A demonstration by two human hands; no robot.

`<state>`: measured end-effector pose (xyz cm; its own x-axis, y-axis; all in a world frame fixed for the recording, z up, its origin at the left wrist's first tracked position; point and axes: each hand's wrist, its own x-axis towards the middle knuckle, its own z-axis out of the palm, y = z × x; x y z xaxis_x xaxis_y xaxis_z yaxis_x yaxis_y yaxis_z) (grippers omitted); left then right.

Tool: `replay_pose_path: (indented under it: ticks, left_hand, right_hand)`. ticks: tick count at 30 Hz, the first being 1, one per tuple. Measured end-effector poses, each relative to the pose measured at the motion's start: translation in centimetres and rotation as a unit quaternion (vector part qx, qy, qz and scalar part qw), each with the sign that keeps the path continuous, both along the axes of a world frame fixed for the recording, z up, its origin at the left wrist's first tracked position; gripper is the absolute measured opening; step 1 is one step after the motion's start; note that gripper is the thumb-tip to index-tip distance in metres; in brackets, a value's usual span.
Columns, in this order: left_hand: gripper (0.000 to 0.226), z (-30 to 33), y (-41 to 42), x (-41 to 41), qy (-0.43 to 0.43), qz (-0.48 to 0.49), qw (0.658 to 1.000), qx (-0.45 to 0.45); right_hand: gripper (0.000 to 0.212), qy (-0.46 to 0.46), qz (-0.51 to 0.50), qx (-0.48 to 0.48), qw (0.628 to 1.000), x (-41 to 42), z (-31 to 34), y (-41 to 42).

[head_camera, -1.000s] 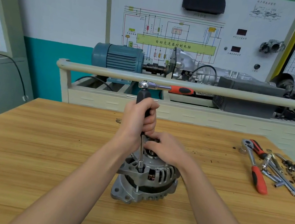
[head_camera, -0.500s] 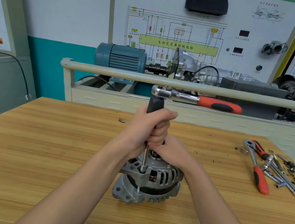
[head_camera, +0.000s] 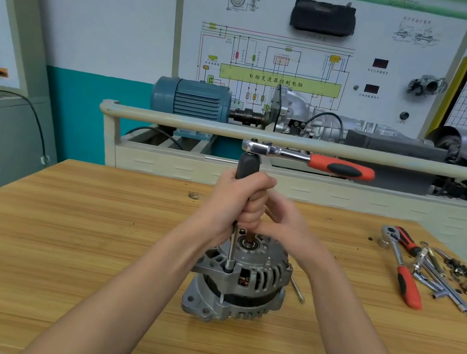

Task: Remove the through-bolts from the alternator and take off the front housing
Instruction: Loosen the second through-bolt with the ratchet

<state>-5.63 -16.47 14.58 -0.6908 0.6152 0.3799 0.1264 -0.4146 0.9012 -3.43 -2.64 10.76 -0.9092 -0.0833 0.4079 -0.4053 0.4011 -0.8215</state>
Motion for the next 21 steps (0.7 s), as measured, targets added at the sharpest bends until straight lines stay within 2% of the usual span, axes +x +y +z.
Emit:
replay_pose_path:
  ticks: [2,5,6,8,9,11,13,18,21]
  left_hand:
    - [0.058,0.0,-0.1,0.1,0.004,0.002,1.000,-0.003]
    - [0.056,0.0,-0.1,0.1,0.006,0.003,1.000,-0.009]
    - [0.056,0.0,-0.1,0.1,0.004,0.004,1.000,-0.009]
    - [0.055,0.0,-0.2,0.1,0.003,0.006,1.000,-0.005]
    - [0.054,0.0,-0.2,0.1,0.004,0.007,1.000,-0.004]
    - [0.054,-0.1,-0.1,0.2,0.008,0.014,1.000,-0.001]
    - [0.053,-0.1,-0.2,0.3,0.007,0.024,1.000,-0.002]
    - [0.042,0.3,-0.9,0.4,0.056,-0.009,0.997,-0.045]
    - [0.031,1.3,-1.3,0.4,0.105,-0.018,0.993,-0.054]
  right_hand:
    - [0.066,0.051,0.116,-0.138,0.982,1.4,1.5,0.4]
    - [0.069,0.118,0.215,-0.321,0.915,3.4,4.5,-0.1]
    - [0.065,0.135,0.228,-0.367,0.891,3.8,5.4,-0.6]
    - [0.028,0.182,0.209,-0.449,0.850,4.3,6.9,-1.8]
    - [0.024,0.205,0.188,-0.475,0.835,4.5,7.6,-2.4]
    - [0.046,0.237,0.166,-0.503,0.815,4.9,8.3,-3.4]
    - [0.052,0.281,0.153,-0.489,0.811,5.2,8.3,-4.8]
    - [0.044,0.402,0.140,-0.365,0.828,5.8,6.5,-6.6]
    - [0.041,0.400,0.143,-0.393,0.816,6.2,6.5,-6.4]
